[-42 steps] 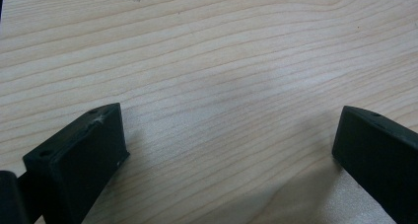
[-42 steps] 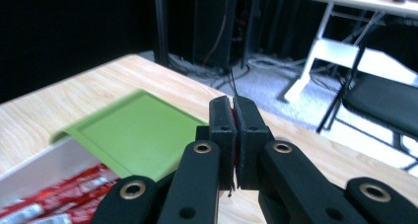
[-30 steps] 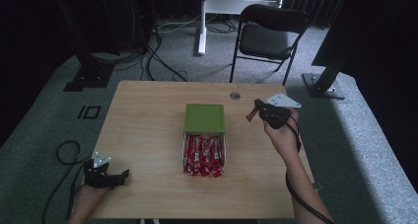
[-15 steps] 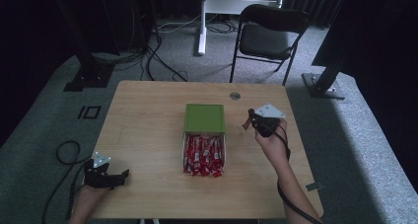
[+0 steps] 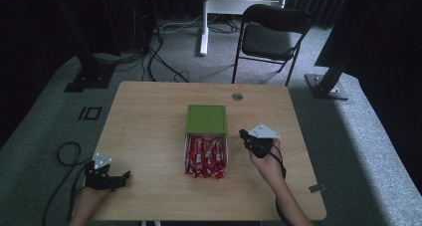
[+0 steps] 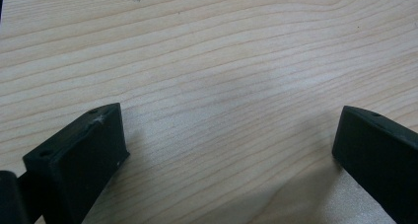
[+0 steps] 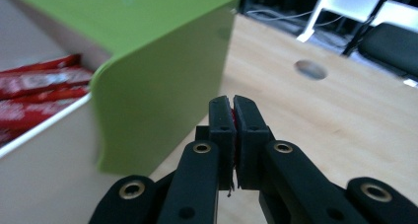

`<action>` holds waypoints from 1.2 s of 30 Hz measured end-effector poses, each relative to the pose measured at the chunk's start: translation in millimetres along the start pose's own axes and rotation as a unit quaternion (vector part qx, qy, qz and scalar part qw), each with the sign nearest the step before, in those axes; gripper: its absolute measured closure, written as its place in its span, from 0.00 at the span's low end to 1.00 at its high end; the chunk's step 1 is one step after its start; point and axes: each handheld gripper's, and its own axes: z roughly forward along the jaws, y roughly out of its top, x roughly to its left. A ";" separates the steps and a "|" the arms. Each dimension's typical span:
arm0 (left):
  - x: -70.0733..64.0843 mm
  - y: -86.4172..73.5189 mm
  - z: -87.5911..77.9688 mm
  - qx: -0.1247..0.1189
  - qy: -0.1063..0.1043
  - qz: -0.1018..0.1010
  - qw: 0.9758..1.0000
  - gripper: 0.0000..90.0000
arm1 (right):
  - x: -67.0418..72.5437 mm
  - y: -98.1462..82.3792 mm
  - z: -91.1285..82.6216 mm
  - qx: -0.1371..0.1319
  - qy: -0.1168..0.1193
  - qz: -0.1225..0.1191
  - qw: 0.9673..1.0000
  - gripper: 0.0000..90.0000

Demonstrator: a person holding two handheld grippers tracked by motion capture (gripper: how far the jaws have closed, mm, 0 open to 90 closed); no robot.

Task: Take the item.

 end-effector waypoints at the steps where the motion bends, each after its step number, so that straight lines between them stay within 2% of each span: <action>1: 0.0 0.0 0.0 0.000 0.000 0.000 1.000 0.01 | 1.7 -3.1 1.2 0.003 -0.003 0.000 1.000 0.98; 5: 0.0 0.0 0.1 0.000 0.000 0.000 1.000 0.01 | 6.9 -16.0 8.5 0.012 0.005 0.007 1.000 0.98; 9: 0.0 0.0 0.0 0.000 0.000 0.000 1.000 0.01 | 6.2 -27.0 15.5 0.012 0.011 0.027 1.000 0.98; 12: 0.0 0.0 0.0 0.000 0.000 0.000 1.000 0.01 | 4.6 -32.9 20.4 0.012 0.014 0.034 0.999 0.98; 18: 0.0 0.0 0.0 0.000 0.000 0.000 1.000 0.01 | 2.8 -40.3 29.7 0.027 0.022 0.052 0.998 0.98; 22: 0.0 0.0 0.0 0.000 0.000 0.000 1.000 0.01 | 4.6 -48.2 37.3 0.034 0.035 0.072 0.996 0.97; 27: 0.0 0.0 0.0 0.000 0.000 0.000 1.000 0.01 | 7.0 -51.1 44.7 0.049 0.032 0.076 0.995 0.97; 33: 0.0 0.0 0.0 0.000 0.000 0.000 1.000 0.01 | 12.6 -47.8 51.6 0.072 0.045 0.074 0.994 0.94; 35: 0.0 0.0 0.0 0.000 0.000 0.000 1.000 0.01 | 14.6 -46.6 53.7 0.080 0.057 0.073 0.992 0.88; 36: 0.0 0.0 0.0 0.000 0.000 0.000 1.000 0.01 | 15.6 -45.8 53.8 0.076 0.061 0.073 0.993 0.84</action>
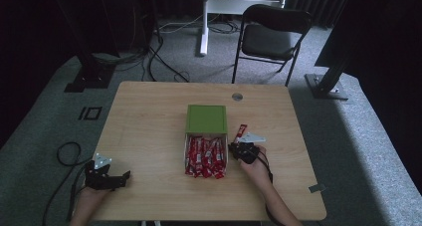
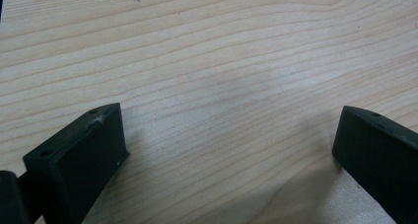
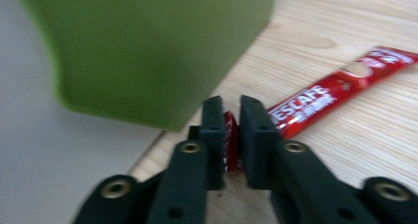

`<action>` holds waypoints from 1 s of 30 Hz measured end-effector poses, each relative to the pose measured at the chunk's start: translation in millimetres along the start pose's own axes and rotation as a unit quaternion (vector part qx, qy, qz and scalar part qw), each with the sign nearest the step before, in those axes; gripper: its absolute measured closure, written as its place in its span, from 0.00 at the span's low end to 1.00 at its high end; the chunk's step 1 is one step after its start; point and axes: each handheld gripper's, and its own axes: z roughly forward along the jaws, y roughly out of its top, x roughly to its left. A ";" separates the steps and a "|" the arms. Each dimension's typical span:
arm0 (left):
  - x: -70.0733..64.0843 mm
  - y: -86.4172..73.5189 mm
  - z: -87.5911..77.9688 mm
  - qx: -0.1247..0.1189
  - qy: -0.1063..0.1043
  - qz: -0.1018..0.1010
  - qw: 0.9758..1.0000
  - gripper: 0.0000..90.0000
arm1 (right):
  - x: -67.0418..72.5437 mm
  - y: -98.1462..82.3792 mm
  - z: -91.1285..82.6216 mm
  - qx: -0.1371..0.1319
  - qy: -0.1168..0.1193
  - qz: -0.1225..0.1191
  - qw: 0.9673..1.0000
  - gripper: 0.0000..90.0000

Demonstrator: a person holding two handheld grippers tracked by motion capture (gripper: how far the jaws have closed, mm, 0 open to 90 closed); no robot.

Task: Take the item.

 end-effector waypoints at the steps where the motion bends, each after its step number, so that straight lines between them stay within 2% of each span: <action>1: 0.0 0.0 0.0 0.000 0.000 0.000 1.000 0.01 | 0.9 0.9 -0.1 -0.001 0.004 0.001 1.000 0.80; 7: 0.0 0.0 0.0 0.000 0.000 0.000 1.000 0.01 | 0.1 6.3 -9.3 -0.030 0.008 0.006 1.000 0.68; 13: 0.0 0.0 0.0 0.000 0.000 0.000 1.000 0.01 | -9.4 11.0 -21.7 -0.051 -0.005 0.017 0.999 0.59; 26: 0.0 0.0 0.0 0.000 0.000 0.000 1.000 0.01 | -33.6 8.3 -44.3 -0.061 -0.045 0.041 0.996 0.45; 30: 0.0 0.0 0.0 0.000 0.000 0.000 1.000 0.01 | -39.8 5.2 -49.3 -0.063 -0.058 0.049 0.995 0.34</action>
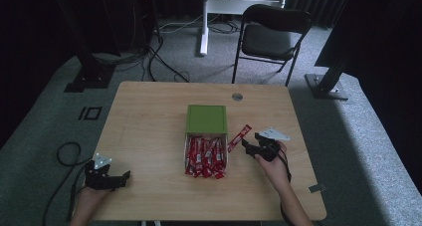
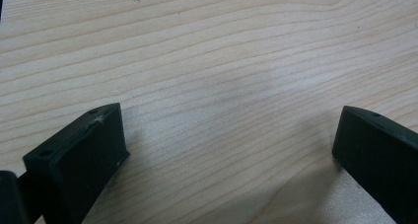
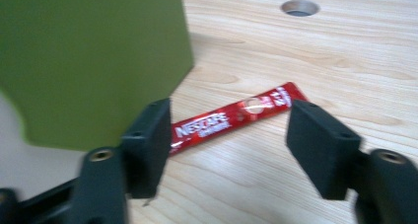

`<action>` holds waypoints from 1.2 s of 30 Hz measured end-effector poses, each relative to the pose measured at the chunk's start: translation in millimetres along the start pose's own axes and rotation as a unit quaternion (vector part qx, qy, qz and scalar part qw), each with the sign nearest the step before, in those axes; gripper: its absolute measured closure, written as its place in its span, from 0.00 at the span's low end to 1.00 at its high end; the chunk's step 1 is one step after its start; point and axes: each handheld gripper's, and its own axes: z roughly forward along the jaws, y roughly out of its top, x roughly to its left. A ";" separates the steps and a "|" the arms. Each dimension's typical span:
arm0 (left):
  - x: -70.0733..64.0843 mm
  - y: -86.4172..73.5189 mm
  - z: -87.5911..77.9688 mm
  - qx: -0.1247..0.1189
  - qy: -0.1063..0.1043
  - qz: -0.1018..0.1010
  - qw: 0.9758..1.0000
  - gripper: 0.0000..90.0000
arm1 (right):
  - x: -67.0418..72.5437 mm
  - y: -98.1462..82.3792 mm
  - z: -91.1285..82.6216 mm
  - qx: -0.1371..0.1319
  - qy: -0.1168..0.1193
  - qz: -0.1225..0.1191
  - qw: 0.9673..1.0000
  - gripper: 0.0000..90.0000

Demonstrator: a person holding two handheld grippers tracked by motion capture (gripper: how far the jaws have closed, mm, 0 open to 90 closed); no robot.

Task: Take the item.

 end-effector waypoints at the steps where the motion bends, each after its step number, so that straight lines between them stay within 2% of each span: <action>1: 0.0 0.0 0.0 0.000 0.000 0.000 1.000 0.01 | -1.7 -0.6 -1.2 -0.002 -0.004 0.003 1.000 0.33; 2: 0.0 0.0 0.0 0.000 0.000 0.000 1.000 0.01 | -3.1 -1.4 -2.3 -0.002 -0.008 0.007 1.000 0.31; 6: 0.0 0.0 0.0 0.000 0.000 0.000 1.000 0.01 | -7.7 -5.5 -5.4 0.006 -0.019 -0.001 1.000 0.23; 8: 0.0 0.0 0.0 0.000 0.000 0.000 1.000 0.01 | -9.9 -8.2 -6.9 0.010 -0.027 0.001 1.000 0.23; 11: 0.0 0.0 0.0 0.000 0.000 0.000 1.000 0.01 | -13.7 -13.3 -8.4 0.025 -0.035 0.017 0.999 0.22; 17: 0.0 0.0 0.0 0.000 0.000 0.000 1.000 0.01 | -22.9 -23.0 -13.2 0.030 -0.054 0.018 0.998 0.22; 26: 0.0 0.0 0.0 0.000 0.000 0.000 1.000 0.01 | -37.0 -32.8 -26.5 0.045 -0.094 0.053 0.993 0.18; 27: 0.0 0.0 0.0 0.000 0.000 0.000 1.000 0.01 | -37.8 -34.0 -27.7 0.048 -0.102 0.053 0.992 0.16; 36: 0.0 0.0 0.0 0.000 0.000 0.000 1.000 0.01 | -44.7 -43.3 -39.1 0.050 -0.137 0.045 0.988 0.16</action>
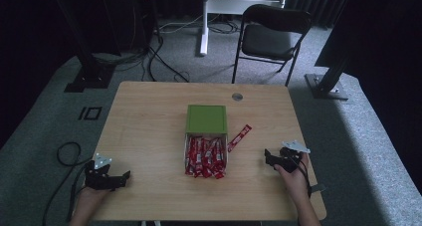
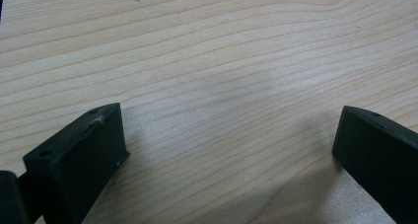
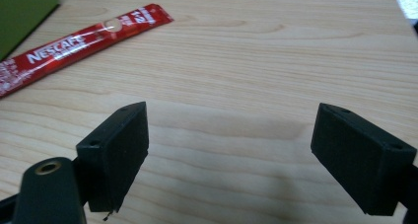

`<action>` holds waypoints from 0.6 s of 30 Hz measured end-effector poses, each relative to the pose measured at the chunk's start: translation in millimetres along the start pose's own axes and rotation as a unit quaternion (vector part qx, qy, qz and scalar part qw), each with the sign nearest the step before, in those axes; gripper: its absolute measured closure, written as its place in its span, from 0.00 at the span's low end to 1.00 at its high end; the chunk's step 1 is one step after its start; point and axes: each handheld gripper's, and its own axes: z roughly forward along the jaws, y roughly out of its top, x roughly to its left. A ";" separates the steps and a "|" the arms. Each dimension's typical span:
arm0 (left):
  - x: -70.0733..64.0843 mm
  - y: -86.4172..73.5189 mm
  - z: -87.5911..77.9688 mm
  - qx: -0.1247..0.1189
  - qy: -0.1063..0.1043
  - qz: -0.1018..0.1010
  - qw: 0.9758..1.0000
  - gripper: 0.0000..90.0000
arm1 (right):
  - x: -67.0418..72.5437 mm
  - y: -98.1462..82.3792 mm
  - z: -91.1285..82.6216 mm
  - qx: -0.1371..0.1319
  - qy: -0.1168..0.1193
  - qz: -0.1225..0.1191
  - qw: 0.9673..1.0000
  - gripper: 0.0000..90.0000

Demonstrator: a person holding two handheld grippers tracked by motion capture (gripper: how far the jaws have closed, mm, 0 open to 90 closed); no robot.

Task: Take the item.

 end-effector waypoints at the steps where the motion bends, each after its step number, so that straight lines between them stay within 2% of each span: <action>1: 0.0 0.0 0.0 0.000 0.000 0.000 1.000 0.01 | -0.8 -1.2 -0.8 0.001 -0.004 -0.003 1.000 0.16; 13: 0.0 0.0 0.0 0.000 0.000 0.000 1.000 0.01 | -9.4 -15.3 -9.9 0.015 -0.020 0.008 1.000 0.16; 18: 0.1 0.0 -0.1 0.001 0.000 0.001 1.000 0.01 | -10.7 -21.6 -14.7 0.016 -0.035 0.014 0.999 0.14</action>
